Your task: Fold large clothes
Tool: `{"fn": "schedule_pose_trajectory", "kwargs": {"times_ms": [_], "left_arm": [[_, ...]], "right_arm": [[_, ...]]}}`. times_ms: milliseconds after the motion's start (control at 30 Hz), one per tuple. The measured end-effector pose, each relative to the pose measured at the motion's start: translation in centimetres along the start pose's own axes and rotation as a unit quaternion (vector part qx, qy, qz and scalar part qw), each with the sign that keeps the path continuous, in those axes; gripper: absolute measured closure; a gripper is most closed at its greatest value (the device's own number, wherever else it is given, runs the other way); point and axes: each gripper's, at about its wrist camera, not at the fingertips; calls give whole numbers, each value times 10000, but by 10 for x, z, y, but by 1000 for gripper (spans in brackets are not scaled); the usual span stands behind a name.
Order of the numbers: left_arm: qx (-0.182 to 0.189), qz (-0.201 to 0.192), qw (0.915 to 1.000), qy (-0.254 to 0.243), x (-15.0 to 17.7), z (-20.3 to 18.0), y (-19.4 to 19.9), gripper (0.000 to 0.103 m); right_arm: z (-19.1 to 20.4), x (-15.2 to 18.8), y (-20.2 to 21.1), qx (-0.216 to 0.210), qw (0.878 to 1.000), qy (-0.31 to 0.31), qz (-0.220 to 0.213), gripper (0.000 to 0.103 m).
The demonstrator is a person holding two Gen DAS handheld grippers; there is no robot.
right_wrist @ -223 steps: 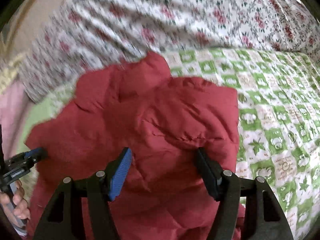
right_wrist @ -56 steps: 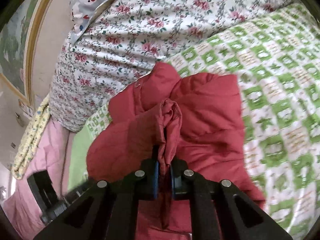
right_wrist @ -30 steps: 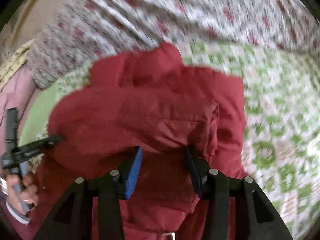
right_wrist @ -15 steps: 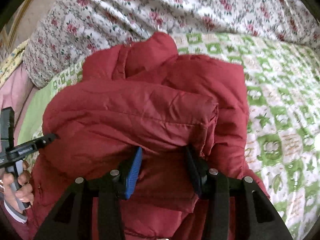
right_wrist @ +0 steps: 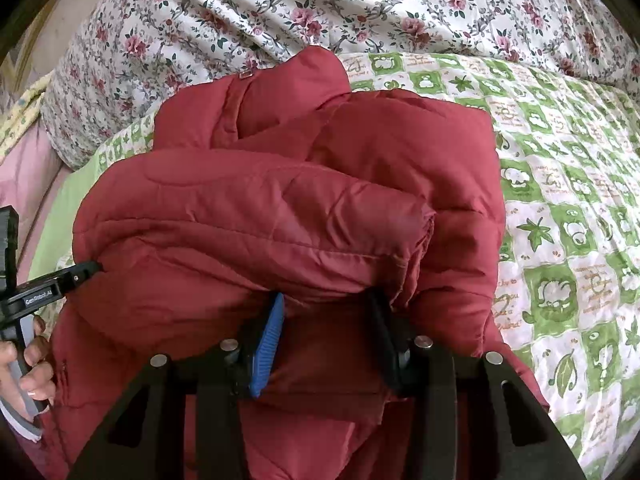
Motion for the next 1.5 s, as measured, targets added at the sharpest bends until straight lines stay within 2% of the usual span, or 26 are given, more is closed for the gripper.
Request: {"fn": "schedule_pose_trajectory", "kwargs": {"times_ms": [167, 267, 433, 633, 700, 767, 833, 1167, 1500], "left_arm": [[25, 87, 9997, 243, -3, 3, 7, 69], [56, 17, 9990, 451, 6, 5, 30, 68], [250, -234, 9957, 858, 45, 19, 82, 68], [241, -328, 9923, 1169, 93, 39, 119, 68], [300, -311, 9911, 1259, 107, 44, 126, 68], [242, -296, 9911, 1278, 119, 47, 132, 68], [206, -300, 9907, 1309, 133, 50, 139, 68], [81, -99, 9890, 1470, 181, 68, 154, 68], [-3, -73, 9883, 1525, 208, 77, 168, 67]], "right_arm": [[-1, 0, 0, -1, 10000, -21, 10, 59], [-2, -1, 0, -6, 10000, -49, 51, 59], [-1, -3, 5, -95, 9999, -137, 36, 57], [-1, 1, 47, -281, 9992, -277, -49, 56], [0, 8, 65, -347, 9989, -290, -93, 54], [1, 20, 85, -443, 9983, -367, -132, 41], [1, 31, 101, -549, 9975, -415, -177, 37], [-12, 93, 175, -766, 9943, -671, -327, 28], [-25, 139, 209, -355, 9956, -809, -307, 24]]}}
Point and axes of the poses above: each gripper's, at about its wrist camera, not at the fingertips, and y roughly against the way its jaws point, z to its left, x to its underside, and after that the axes turned 1 degree about z, right-handed
